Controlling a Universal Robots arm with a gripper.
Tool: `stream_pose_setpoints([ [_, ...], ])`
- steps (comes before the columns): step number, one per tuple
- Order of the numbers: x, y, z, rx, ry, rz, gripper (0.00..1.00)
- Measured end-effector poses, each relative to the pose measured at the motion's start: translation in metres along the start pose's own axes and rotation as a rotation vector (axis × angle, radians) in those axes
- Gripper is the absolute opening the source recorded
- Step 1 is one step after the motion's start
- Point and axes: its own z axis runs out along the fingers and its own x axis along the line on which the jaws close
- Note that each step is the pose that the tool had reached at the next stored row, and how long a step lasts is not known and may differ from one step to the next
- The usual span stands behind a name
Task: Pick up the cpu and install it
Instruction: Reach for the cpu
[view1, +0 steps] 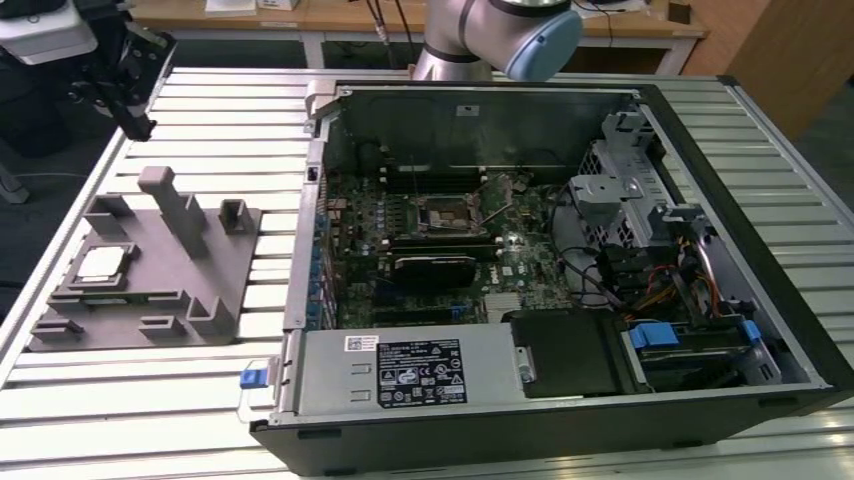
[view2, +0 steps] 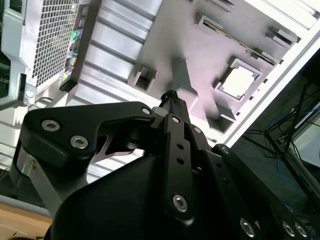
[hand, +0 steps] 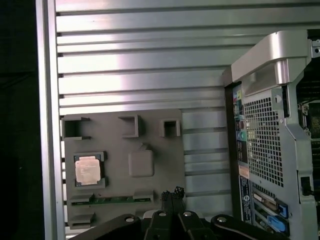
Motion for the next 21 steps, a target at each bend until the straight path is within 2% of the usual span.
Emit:
stream_pose_setpoints([
  [7, 0.0176, -0.0018, 0.0104, 0.0000, 0.0000, 0.000, 0.11],
  [13, 0.0294, -0.0031, 0.0195, 0.0000, 0.0000, 0.000, 0.11],
  [21, 0.0485, -0.0049, 0.0284, 0.0000, -0.0001, 0.000, 0.11],
])
